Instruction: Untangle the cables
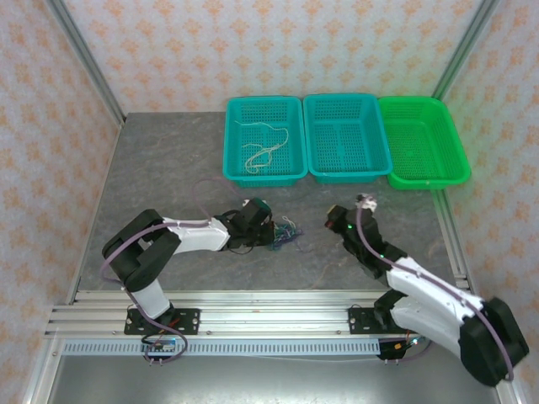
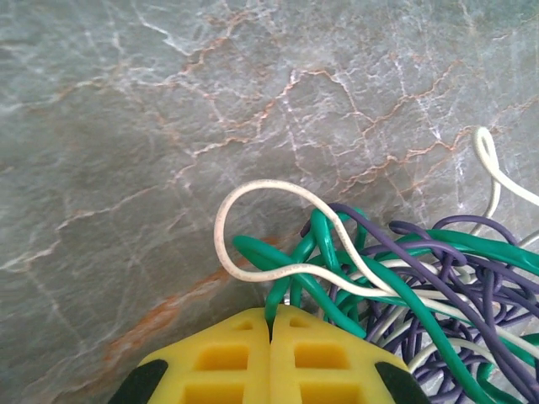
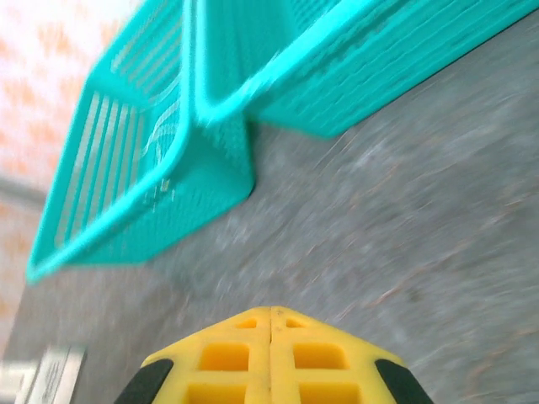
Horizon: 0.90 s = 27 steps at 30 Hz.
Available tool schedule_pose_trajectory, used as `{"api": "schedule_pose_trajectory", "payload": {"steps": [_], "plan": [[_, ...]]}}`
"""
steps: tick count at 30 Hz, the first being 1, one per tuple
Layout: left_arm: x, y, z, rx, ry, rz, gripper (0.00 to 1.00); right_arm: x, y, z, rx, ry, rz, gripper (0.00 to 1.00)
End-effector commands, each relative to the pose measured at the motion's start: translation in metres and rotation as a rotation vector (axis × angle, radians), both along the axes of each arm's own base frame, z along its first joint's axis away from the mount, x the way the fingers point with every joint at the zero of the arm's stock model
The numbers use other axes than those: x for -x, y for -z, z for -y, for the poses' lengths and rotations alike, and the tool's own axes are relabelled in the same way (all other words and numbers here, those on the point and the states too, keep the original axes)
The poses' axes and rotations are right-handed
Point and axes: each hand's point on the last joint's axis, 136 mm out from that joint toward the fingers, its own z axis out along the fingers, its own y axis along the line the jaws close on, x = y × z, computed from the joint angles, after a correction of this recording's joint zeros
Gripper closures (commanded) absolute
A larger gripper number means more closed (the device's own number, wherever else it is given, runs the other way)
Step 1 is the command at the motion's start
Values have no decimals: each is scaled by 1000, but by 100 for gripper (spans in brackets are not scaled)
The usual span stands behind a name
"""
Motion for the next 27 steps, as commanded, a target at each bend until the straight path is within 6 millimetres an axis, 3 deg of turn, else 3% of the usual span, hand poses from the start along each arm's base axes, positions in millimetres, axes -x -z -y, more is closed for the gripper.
{"api": "schedule_pose_trajectory", "payload": {"steps": [1,3,5,7,12,17,23,27], "plan": [[14,26,-46,-178,-38,-45,100,9,3,29,9,92,-1,100],[13,21,-32,-104,12,-20,100,10,-12,7,26,-57,42,97],[14,9,-8,-4,110,31,100,15,-21,-32,22,-285,31,78],[13,-1,1,-28,193,99,100,18,-16,-56,41,-434,-51,69],[3,-23,0,-206,316,280,100,19,3,-81,129,-591,-222,54],[1,-63,3,-255,388,451,100,24,19,-100,235,-661,-336,34],[3,-70,-1,-309,399,490,100,26,39,-115,283,-695,-421,28],[9,-66,1,-305,404,486,100,20,46,-118,298,-665,-436,42]]}}
